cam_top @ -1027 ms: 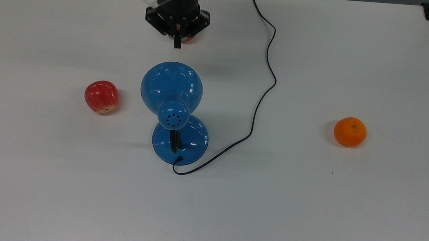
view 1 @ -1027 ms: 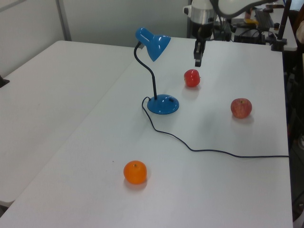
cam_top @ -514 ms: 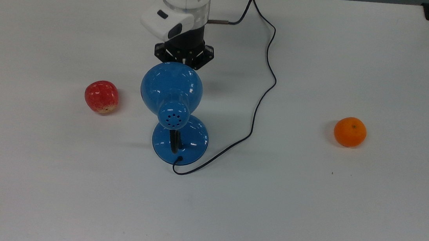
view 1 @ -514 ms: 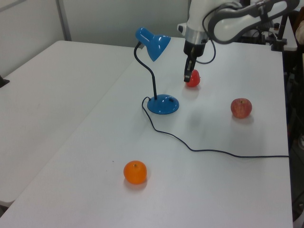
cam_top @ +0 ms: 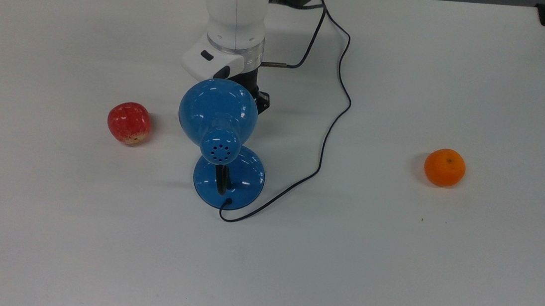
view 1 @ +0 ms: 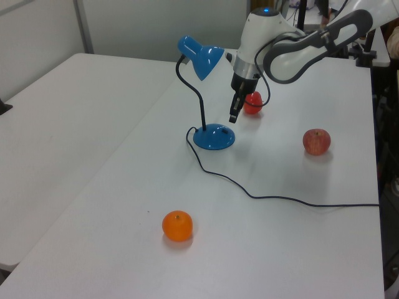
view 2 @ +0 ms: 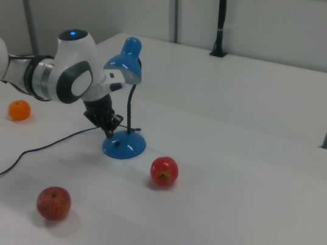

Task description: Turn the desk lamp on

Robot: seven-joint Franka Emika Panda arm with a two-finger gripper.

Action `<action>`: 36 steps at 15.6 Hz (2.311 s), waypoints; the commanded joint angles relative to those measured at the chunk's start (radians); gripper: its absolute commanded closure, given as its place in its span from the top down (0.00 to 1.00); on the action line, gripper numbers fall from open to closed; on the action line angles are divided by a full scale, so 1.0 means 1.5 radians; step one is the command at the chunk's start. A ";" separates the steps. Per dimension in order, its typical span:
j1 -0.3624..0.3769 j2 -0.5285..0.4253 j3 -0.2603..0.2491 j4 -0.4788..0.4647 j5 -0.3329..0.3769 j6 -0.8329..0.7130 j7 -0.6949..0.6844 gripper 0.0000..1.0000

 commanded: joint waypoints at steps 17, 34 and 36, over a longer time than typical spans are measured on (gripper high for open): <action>0.002 0.087 -0.011 0.026 -0.030 0.127 0.030 0.00; -0.005 -0.006 -0.011 0.024 -0.040 -0.076 0.029 0.00; -0.005 -0.042 -0.011 0.024 -0.043 -0.150 0.026 0.00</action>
